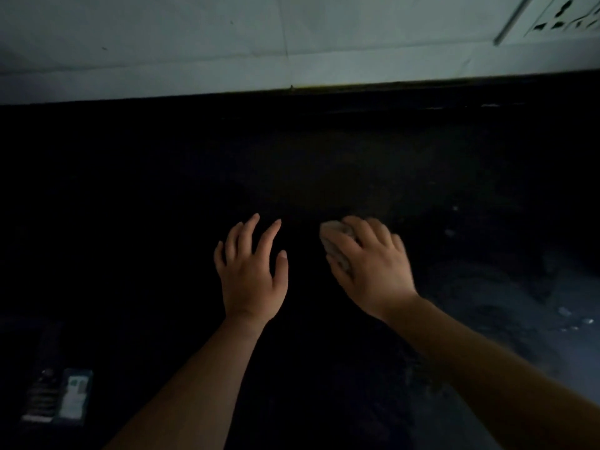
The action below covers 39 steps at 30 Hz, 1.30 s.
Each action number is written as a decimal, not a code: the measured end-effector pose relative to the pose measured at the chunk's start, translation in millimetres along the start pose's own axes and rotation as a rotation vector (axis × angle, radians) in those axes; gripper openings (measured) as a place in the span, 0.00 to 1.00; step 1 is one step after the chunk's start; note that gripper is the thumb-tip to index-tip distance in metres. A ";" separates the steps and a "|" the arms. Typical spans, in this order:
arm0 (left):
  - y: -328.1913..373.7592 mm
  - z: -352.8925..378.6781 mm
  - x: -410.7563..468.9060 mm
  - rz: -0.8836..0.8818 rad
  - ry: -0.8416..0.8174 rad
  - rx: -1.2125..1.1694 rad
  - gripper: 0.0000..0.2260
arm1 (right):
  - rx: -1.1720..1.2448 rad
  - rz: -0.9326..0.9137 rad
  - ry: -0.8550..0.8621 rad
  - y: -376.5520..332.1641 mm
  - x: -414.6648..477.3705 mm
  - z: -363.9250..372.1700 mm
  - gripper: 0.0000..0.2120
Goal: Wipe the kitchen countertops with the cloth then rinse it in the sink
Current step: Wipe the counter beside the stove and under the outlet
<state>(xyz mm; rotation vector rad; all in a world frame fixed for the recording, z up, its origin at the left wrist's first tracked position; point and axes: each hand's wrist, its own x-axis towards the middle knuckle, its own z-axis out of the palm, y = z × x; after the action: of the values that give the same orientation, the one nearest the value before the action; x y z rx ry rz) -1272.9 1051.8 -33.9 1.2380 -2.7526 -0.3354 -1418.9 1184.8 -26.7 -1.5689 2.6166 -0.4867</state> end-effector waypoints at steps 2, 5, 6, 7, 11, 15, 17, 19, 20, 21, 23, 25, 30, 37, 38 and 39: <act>0.3 1.4 0.1 0.002 -0.003 -0.008 0.21 | -0.003 0.085 0.049 17.3 3.4 -4.1 0.18; -0.7 2.6 0.2 0.014 -0.006 -0.016 0.21 | 0.030 0.375 0.122 20.0 49.6 -3.0 0.17; -1.1 3.1 -0.2 0.014 -0.003 -0.009 0.21 | 0.043 0.469 0.138 14.3 67.5 -0.4 0.18; -1.6 3.4 -0.6 0.011 0.001 0.001 0.21 | 0.051 0.544 0.145 6.6 82.3 3.3 0.18; -1.4 4.0 -0.5 0.020 0.015 -0.007 0.22 | 0.030 0.429 0.112 -23.5 81.9 14.2 0.17; -1.4 2.0 -0.4 0.034 0.009 -0.025 0.22 | 0.024 0.236 0.063 -37.9 1.0 9.4 0.20; -2.3 -1.0 -1.2 0.027 -0.018 -0.059 0.21 | 0.018 0.233 0.059 -42.6 -49.2 2.5 0.19; -4.5 -6.2 -2.7 0.068 -0.070 -0.112 0.22 | -0.018 0.232 0.055 -35.2 -88.0 -6.3 0.18; -4.9 -9.1 -4.8 0.122 -0.102 -0.133 0.22 | -0.029 0.260 0.060 -26.8 -98.6 -11.0 0.18; -4.3 -12.0 -8.2 0.193 -0.126 -0.136 0.22 | -0.032 0.329 0.076 -18.2 -102.8 -15.2 0.18; 1.2 -17.3 -21.4 0.337 -0.148 -0.113 0.21 | -0.016 0.553 0.126 -5.7 -98.9 -20.4 0.19; 11.4 -19.8 -43.3 0.428 -0.173 -0.107 0.22 | -0.018 0.715 0.160 -7.6 -93.1 -21.0 0.20; 20.4 -8.1 -94.6 0.510 -0.217 -0.087 0.21 | -0.039 0.569 0.099 -58.4 -142.1 -13.4 0.20; 16.0 -1.7 -96.0 0.540 -0.187 -0.073 0.21 | -0.097 0.719 0.207 -28.0 -180.3 -24.3 0.19; 16.1 -1.0 -96.1 0.540 -0.183 -0.066 0.21 | -0.082 0.814 0.236 -17.5 -166.9 -25.4 0.19; 16.4 0.2 -96.2 0.539 -0.181 -0.060 0.21 | -0.071 0.900 0.257 -11.3 -152.6 -25.7 0.19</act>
<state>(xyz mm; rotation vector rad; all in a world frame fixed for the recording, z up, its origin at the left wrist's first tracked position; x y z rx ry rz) -1221.0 1134.3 -30.6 0.4321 -3.0519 -0.4834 -1340.8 1318.6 -16.7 -0.2142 3.1531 -0.5221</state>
